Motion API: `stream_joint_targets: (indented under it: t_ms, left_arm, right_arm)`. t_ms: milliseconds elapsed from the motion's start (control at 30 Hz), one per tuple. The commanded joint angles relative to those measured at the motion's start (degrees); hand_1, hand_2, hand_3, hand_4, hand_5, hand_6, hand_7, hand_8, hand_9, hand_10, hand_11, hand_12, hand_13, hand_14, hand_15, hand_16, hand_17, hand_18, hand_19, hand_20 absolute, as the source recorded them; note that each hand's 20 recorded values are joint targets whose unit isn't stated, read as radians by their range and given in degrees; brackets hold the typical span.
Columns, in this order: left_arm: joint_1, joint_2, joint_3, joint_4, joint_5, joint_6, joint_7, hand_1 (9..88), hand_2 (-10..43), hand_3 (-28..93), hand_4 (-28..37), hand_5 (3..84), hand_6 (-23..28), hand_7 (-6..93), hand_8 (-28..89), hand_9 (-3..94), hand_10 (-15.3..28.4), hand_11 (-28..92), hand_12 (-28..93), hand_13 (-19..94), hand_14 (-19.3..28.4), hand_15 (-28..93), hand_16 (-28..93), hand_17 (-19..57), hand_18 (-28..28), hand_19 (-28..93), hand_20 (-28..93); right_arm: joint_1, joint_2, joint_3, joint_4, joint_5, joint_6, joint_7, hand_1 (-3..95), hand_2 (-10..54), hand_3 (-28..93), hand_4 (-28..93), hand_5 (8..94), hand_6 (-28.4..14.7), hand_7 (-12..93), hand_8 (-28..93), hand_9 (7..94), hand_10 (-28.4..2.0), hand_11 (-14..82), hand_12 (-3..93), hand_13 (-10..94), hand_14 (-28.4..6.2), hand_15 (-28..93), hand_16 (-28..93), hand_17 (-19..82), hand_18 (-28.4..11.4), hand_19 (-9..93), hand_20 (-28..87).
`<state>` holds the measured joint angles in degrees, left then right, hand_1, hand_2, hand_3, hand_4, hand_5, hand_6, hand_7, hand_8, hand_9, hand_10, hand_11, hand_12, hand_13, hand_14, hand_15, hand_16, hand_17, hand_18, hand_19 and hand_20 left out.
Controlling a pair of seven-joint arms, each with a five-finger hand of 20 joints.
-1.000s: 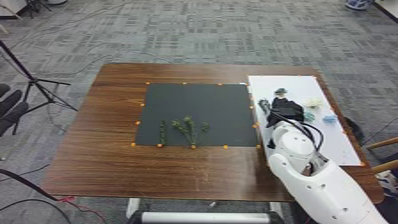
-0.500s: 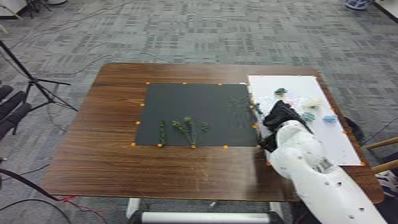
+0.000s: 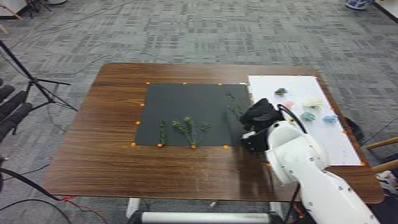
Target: Arrange flowers
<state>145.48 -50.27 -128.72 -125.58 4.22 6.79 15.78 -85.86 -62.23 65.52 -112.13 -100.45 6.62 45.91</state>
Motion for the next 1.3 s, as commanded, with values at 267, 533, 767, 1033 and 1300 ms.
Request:
stream_joint_targets:
  t_ms: [267, 533, 767, 1033, 1300]
  left_arm:
    - [-1.39, 1.1, 1.39, 0.58, -0.26, 0.44, -0.69, 24.9, 14.0, 68, -28.3, 38.4, 9.0, 6.2, -6, 32.1, 14.2, 10, 14, 24, 14.7, 22, -1, -2.6, 12.5, 21, 11]
    - [-0.77, 1.08, 0.45, 0.61, -0.31, 0.25, -0.85, 24.9, 14.1, 68, -28.3, 38.3, 9.1, 6.1, -6, 32.1, 14.2, 10, 14, 24, 14.7, 22, -1, -2.6, 12.5, 21, 11]
    - [-0.49, 0.58, 0.76, 0.28, -0.64, 0.54, -0.41, 24.9, 14.2, 68, -28.3, 38.2, 9.1, 6.1, -6, 32.2, 14.2, 10, 14, 24, 14.7, 22, -1, -2.6, 12.5, 21, 11]
    - [0.15, 0.27, 0.69, 0.04, -0.97, 0.84, 0.04, 24.9, 14.0, 69, -28.3, 37.3, 9.1, 5.9, -6, 32.1, 14.4, 10, 14, 24, 14.8, 22, -1, -2.6, 12.4, 21, 11]
    - [0.39, 0.11, 0.62, -0.13, -1.06, 1.12, 0.16, 24.9, 13.9, 69, -28.3, 37.1, 9.1, 5.9, -5, 32.0, 14.4, 11, 14, 23, 14.9, 23, -1, -2.6, 12.4, 21, 11]
  right_arm:
    - [-2.44, -7.35, -5.98, -0.67, -5.99, -0.52, 6.48, 57.0, -9.5, 71, -23, 84.0, -3.9, 22, 23, 92.3, -10.5, 22.0, 38.7, 90, -3.7, 58, 37, 48, -28.2, 93, 34]
    - [-4.55, -7.33, -7.1, -0.58, -9.64, 0.98, 7.42, 57.5, -9.5, 71, -23, 84.7, -4.3, 21, 23, 93.3, -10.7, 21.6, 36.9, 91, -3.8, 57, 37, 49, -28.3, 93, 35]
    - [-4.62, -7.04, -7.14, -0.57, -10.92, 0.4, 6.51, 54.6, -9.5, 68, -22, 79.4, -6.6, 17, 18, 91.1, -12.2, 21.7, 34.4, 90, -4.2, 56, 38, 48, -28.4, 93, 34]
    - [-4.85, -6.67, -7.0, -0.81, -13.11, 0.61, 5.9, 51.1, -9.5, 72, -23, 72.1, -8.6, 12, 4, 89.3, -13.0, 20.9, 34.4, 88, -4.9, 56, 36, 47, -28.4, 93, 33]
    - [-5.58, -6.27, -6.19, -1.6, -13.52, 0.44, 5.66, 47.7, -9.5, 73, -23, 66.9, -10.7, 10, -8, 88.1, -14.5, 24.8, 30.1, 88, -5.1, 57, 35, 47, -28.4, 93, 33]
